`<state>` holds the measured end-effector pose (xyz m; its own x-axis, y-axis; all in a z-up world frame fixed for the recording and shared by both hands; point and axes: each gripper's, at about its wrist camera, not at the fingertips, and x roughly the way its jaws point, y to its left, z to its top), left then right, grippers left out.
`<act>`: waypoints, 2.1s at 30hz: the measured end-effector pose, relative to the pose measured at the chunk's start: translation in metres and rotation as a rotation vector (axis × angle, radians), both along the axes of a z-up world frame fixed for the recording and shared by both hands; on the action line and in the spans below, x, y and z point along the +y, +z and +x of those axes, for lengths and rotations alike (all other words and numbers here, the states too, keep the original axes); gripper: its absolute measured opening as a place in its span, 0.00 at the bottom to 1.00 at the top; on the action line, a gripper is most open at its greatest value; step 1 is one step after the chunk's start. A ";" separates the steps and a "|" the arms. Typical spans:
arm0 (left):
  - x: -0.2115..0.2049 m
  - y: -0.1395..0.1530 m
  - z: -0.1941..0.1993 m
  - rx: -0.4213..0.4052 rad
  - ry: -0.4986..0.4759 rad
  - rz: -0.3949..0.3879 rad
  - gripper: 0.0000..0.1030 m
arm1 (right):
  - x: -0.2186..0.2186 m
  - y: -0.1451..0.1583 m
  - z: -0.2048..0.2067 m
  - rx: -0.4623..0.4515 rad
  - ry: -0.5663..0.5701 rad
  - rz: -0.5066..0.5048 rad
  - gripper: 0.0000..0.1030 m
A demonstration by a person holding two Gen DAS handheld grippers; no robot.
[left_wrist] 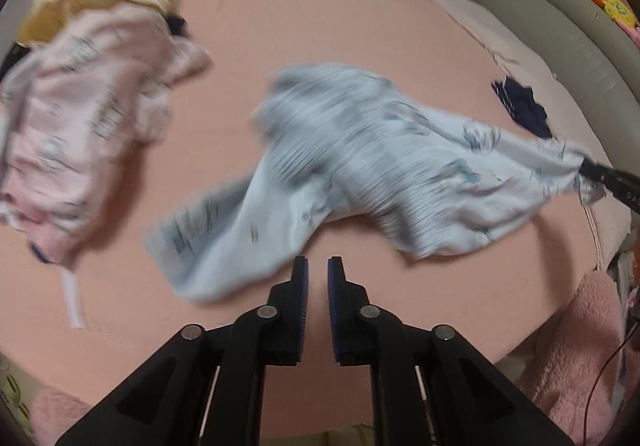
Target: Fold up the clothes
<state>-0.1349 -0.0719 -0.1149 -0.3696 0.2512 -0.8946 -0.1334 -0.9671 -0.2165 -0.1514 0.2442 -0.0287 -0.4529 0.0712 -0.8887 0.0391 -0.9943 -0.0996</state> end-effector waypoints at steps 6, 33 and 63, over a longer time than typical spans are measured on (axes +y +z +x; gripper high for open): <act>0.023 -0.007 -0.034 0.036 0.017 0.075 0.61 | 0.003 0.034 0.011 0.185 -0.121 0.037 0.43; -0.007 -0.002 0.001 0.005 -0.002 0.191 0.55 | -0.058 -0.036 0.039 -0.079 0.172 0.010 0.07; 0.098 -0.004 0.022 0.103 -0.170 -0.021 0.30 | 0.027 -0.073 0.011 -0.196 -0.069 -0.143 0.09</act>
<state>-0.1133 0.0259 -0.1191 -0.4130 0.2990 -0.8602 -0.3151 -0.9331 -0.1730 -0.1408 0.2711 -0.1016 -0.2691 -0.0371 -0.9624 -0.0246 -0.9987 0.0453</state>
